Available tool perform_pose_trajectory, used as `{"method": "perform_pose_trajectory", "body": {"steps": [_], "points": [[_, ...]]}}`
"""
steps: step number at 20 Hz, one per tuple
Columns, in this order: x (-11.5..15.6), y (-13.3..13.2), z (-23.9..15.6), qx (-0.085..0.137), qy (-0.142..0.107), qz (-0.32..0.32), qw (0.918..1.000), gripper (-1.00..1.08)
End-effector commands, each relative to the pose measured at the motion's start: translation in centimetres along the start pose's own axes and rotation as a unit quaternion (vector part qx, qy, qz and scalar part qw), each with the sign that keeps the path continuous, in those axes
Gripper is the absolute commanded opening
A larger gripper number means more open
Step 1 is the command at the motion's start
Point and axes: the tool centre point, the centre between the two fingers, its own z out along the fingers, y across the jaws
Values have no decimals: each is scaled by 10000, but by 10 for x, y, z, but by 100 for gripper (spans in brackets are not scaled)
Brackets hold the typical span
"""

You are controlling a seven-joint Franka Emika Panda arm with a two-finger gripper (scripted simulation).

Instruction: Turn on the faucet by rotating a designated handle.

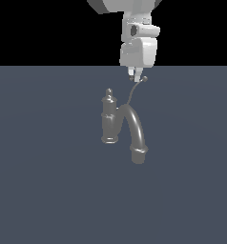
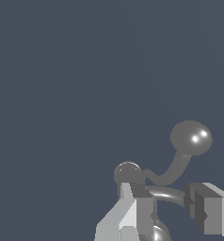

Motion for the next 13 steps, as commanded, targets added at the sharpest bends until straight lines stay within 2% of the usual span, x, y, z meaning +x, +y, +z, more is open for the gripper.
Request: {"method": "perform_pose_trajectory", "body": {"steps": [1,13], "points": [[11,-5,2,9,27,79,10000,-100],[20,-32,2,2,44,154,9999,-100]]}}
